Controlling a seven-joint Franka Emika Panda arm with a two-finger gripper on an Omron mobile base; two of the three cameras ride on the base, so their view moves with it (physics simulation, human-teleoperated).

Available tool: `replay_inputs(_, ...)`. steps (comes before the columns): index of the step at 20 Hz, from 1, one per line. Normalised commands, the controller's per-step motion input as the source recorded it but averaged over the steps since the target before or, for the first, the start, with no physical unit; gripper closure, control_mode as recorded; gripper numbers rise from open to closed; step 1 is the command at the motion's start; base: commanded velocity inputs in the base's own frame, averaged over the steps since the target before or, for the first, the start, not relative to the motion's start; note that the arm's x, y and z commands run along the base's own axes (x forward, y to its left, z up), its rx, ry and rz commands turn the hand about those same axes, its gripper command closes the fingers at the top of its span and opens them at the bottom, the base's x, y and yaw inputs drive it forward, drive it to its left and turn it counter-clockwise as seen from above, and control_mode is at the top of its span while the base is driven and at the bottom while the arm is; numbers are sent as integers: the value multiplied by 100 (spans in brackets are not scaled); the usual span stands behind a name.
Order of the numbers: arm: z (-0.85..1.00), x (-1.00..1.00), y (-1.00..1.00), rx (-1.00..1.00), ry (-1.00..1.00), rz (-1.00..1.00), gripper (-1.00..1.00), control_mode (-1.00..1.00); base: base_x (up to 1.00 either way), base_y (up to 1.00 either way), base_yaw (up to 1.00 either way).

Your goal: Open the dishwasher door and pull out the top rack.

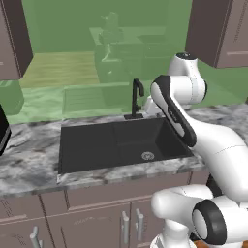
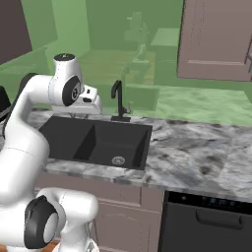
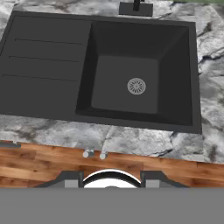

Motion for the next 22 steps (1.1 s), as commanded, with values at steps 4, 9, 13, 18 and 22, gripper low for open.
replay_inputs(4, 0, 0, 0, 0, 0, 0, -100, 100, 0, -3, 0)
replay_inputs(9, 0, 0, 0, 0, 0, 0, -100, 100, -49, -40, -34)
replay_inputs(13, 0, 0, 0, 0, 0, 0, -100, 100, -50, -48, -72)
replay_inputs(18, 0, 0, 0, 0, 0, 0, -100, 100, -46, -22, -80)
replay_inputs(22, 0, 0, 0, 0, 0, 0, -100, 100, -15, 4, -81)
